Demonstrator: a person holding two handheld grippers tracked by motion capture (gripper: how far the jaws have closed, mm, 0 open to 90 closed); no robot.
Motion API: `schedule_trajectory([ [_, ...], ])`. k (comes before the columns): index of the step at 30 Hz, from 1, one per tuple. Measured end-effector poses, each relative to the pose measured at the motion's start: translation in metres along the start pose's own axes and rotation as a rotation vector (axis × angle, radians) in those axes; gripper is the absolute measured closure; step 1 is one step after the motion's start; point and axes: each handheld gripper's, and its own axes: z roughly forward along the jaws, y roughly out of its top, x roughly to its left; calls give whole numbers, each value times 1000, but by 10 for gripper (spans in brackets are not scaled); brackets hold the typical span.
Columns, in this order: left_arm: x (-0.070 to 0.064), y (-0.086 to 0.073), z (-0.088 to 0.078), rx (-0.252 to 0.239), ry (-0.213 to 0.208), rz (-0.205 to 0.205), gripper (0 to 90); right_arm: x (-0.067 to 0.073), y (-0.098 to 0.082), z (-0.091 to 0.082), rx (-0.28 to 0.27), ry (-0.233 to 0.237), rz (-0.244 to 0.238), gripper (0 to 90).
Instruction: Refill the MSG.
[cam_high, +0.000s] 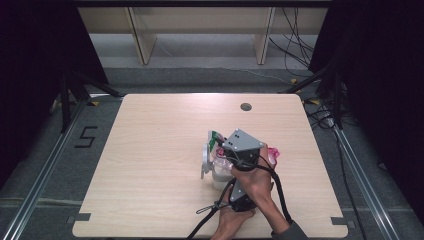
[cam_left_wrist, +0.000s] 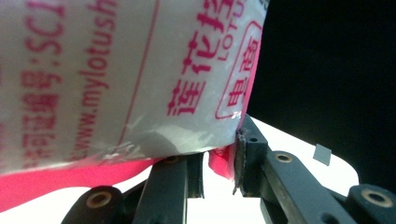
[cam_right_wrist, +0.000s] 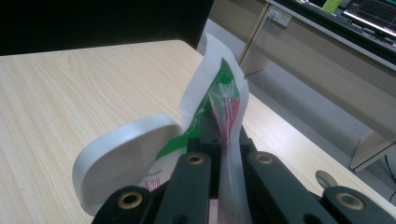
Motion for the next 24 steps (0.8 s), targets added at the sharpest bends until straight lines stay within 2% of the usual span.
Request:
schedule_trajectory([
  [2, 0, 0, 0, -9, 3, -1, 758, 0, 1, 0, 1, 1, -4, 900],
  [4, 0, 1, -2, 18, 6, 13, 758, 1, 1, -1, -1, 2, -1, 900],
  [7, -1, 0, 2, -8, 7, -1, 758, 1, 0, 1, 3, -4, -15, 900],
  [8, 0, 1, 0, 17, 10, 6, 758, 1, 0, 1, 5, -5, -16, 900],
  [11, 0, 1, -1, 28, 12, 18, 758, 0, 0, 1, 0, 0, -9, 900],
  [12, 0, 1, -1, 28, 12, 18, 759, 0, 0, 0, -1, 2, -2, 900],
  [14, 0, 0, 1, -11, -6, -3, 758, 0, 0, 0, 0, 4, -2, 900],
  [17, 0, 0, 1, -10, 2, -3, 758, 1, 0, 2, 7, -2, -15, 900],
  [18, 0, 1, 0, 6, 2, 7, 759, 1, 0, 1, 1, -2, -13, 900],
  [21, -1, 0, 2, -9, 8, -2, 759, 1, 0, 0, 2, -2, -14, 900],
  [23, 0, 1, -1, 23, 13, 11, 758, 1, -1, 2, 9, -2, -16, 900],
  [24, 0, 1, -1, 22, 9, 9, 759, 1, -1, 2, 7, 0, -13, 900],
])
